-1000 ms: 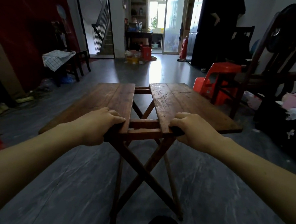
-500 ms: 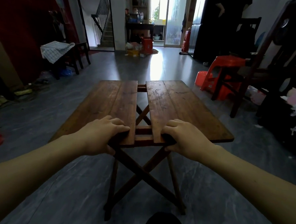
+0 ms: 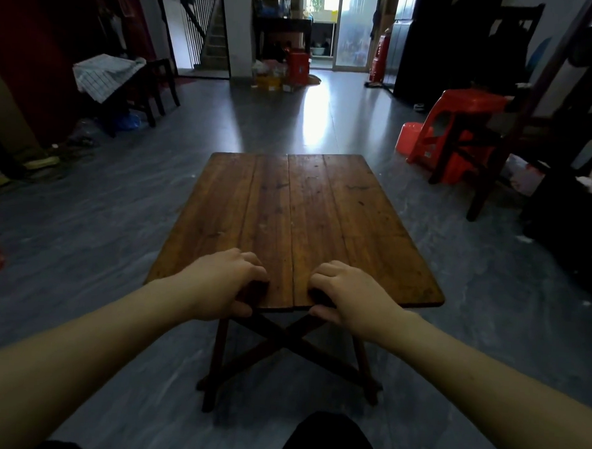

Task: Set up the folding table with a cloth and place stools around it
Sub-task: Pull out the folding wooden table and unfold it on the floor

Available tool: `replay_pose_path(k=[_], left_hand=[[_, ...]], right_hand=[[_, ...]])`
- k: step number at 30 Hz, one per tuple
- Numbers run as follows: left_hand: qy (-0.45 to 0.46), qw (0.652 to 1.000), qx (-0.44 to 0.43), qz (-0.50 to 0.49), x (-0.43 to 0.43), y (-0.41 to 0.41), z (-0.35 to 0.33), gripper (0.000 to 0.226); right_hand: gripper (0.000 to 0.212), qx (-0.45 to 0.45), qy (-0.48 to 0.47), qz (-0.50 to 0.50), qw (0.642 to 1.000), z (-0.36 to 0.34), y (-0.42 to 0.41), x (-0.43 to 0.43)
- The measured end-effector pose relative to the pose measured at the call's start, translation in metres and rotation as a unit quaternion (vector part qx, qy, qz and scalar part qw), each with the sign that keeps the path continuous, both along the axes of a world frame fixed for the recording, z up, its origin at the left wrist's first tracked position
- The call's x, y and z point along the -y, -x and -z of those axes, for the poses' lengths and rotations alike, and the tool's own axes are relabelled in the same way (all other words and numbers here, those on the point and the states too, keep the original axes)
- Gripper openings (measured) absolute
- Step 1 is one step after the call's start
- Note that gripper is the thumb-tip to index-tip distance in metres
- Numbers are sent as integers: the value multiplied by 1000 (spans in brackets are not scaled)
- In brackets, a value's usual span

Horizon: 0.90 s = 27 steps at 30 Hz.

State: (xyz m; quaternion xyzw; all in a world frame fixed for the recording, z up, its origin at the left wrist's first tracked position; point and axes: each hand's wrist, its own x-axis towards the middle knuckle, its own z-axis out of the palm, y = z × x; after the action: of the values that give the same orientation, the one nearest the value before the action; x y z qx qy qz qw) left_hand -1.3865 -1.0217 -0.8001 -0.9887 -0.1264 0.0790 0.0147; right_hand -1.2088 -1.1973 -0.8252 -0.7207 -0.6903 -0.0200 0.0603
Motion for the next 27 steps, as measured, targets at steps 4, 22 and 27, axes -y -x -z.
replay_pose_path(k=[4, 22, 27], left_hand=[[-28, 999, 17, -15, 9, -5, 3, 65], [-105, 992, 58, -43, 32, 7, 23, 52], [-103, 991, 48, -70, 17, 14, 22, 53]], right_hand=[[52, 0, 2, 9, 1000, 5, 1, -5], [54, 69, -12, 34, 997, 4, 13, -4], [46, 40, -47, 56, 997, 13, 27, -20]])
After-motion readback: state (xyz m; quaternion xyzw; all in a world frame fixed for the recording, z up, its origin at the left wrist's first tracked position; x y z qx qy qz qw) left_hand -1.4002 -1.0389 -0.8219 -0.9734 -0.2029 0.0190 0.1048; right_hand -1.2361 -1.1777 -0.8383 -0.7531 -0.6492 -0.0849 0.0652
